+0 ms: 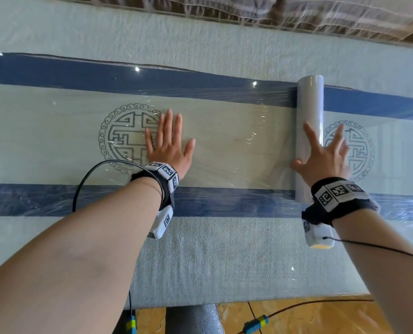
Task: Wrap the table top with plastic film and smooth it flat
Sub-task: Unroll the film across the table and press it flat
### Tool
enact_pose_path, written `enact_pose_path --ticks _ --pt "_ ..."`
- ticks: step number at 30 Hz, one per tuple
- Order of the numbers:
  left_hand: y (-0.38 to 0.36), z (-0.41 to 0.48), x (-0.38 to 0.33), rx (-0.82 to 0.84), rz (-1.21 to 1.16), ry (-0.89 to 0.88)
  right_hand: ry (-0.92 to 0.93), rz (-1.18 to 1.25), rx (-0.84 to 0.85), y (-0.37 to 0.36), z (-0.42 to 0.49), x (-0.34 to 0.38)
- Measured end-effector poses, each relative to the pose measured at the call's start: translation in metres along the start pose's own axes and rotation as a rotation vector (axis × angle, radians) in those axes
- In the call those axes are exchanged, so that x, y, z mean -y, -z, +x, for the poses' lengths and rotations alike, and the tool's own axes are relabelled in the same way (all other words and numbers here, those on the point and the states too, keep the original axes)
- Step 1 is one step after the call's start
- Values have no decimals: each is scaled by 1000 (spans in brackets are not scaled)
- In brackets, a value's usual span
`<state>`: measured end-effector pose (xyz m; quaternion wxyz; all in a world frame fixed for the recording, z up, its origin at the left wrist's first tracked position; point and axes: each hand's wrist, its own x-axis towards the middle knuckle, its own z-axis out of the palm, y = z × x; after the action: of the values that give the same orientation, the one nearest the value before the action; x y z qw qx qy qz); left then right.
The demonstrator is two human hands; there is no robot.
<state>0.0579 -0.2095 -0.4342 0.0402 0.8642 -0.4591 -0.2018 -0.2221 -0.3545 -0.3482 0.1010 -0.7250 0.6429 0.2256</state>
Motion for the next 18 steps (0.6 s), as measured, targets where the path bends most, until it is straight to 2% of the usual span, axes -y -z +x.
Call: enact_pose_path --ticks 3,5,8,11,14,16,18 --pt "8 -7 5 -59 -20 27 148 -97 -25 -9 -5 21" --pt "5 -29 -14 -86 -31 -37 153 -91 -97 -10 -7 16" --pt "-15 -78 -57 -13 -25 -164 144 -77 -223 -6 -9 -9" --pt "-21 -93 -70 -15 20 -139 393 -12 -313 -12 -29 6" --pt "-14 -91 -83 -79 39 -122 529 83 -206 -36 -51 24" --pt "-15 -94 -105 -71 -1 -138 475 88 -160 -50 -52 9" --pt "-22 -101 -131 -57 -44 -139 436 82 -183 -56 -42 -20"
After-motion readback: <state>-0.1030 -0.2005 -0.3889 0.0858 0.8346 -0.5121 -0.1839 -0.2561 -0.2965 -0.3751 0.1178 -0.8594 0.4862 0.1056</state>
